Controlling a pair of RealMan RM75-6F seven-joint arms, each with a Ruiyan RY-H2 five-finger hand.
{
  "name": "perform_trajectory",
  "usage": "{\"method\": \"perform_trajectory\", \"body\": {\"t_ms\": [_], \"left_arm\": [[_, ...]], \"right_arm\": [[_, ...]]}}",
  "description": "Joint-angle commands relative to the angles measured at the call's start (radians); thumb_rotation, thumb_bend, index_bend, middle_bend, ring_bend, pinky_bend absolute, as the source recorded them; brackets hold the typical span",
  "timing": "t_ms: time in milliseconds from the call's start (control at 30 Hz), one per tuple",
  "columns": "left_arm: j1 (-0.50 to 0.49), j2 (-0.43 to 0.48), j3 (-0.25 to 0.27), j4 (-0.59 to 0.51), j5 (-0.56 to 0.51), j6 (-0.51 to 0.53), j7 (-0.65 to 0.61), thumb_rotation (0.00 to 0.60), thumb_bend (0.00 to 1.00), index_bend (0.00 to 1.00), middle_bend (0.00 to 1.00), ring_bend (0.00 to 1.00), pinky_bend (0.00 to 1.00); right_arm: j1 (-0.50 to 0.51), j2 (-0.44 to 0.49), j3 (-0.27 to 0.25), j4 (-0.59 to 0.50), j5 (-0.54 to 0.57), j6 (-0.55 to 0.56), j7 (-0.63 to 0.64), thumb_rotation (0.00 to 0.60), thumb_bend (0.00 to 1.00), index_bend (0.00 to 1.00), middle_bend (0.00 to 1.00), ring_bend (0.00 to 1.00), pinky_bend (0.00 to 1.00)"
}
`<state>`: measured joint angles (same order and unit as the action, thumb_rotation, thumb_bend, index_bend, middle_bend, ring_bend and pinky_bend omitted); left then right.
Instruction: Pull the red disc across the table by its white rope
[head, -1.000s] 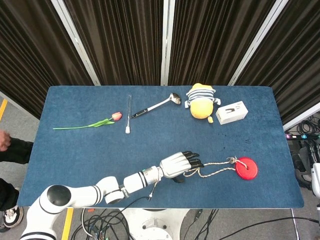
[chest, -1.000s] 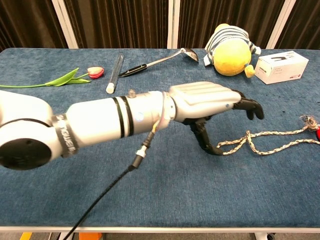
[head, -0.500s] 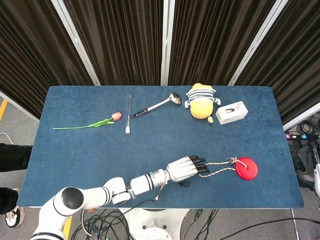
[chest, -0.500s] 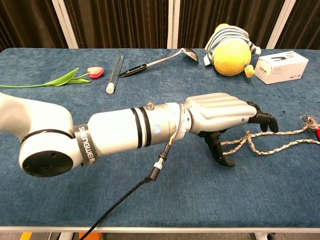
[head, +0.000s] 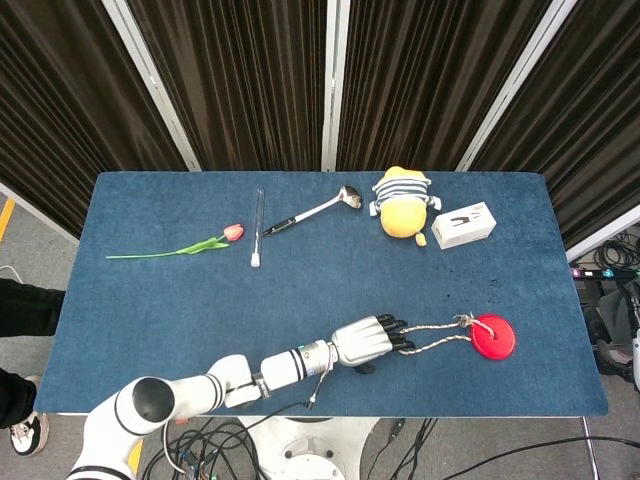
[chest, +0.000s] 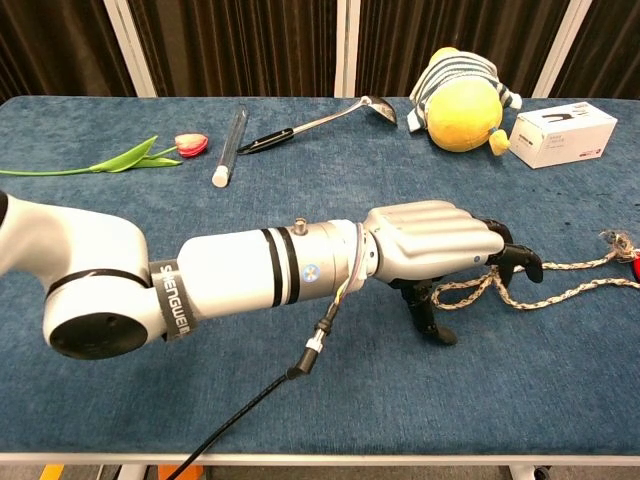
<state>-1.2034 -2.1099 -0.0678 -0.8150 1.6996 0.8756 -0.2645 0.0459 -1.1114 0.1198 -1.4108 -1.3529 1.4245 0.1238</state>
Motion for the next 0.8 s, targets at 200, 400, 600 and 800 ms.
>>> {"method": "perform_trajectory", "body": {"t_ms": [200,400,600,800], "left_arm": [[0.017,0.026,0.014,-0.016,-0.009,0.014,0.023,0.600,0.24,0.21,0.43,0.10,0.19],[0.034,0.063,0.020,-0.063,-0.029,0.003,0.064,0.600,0.34,0.23,0.53,0.19,0.32],[0.048,0.077,0.010,-0.093,-0.047,0.014,0.106,0.600,0.36,0.40,0.69,0.42,0.56],[0.071,0.079,0.000,-0.107,-0.062,0.043,0.141,0.600,0.37,0.70,0.85,0.59,0.73]], "right_arm": [[0.000,0.001,0.001,-0.002,-0.001,0.000,-0.001,0.600,0.27,0.00,0.00,0.00,0.00],[0.003,0.000,0.001,-0.009,-0.004,-0.002,-0.010,0.600,0.27,0.00,0.00,0.00,0.00],[0.005,-0.002,0.002,-0.011,0.000,-0.009,-0.014,0.600,0.27,0.00,0.00,0.00,0.00],[0.006,0.001,0.004,-0.015,0.002,-0.011,-0.016,0.600,0.27,0.00,0.00,0.00,0.00]]}}
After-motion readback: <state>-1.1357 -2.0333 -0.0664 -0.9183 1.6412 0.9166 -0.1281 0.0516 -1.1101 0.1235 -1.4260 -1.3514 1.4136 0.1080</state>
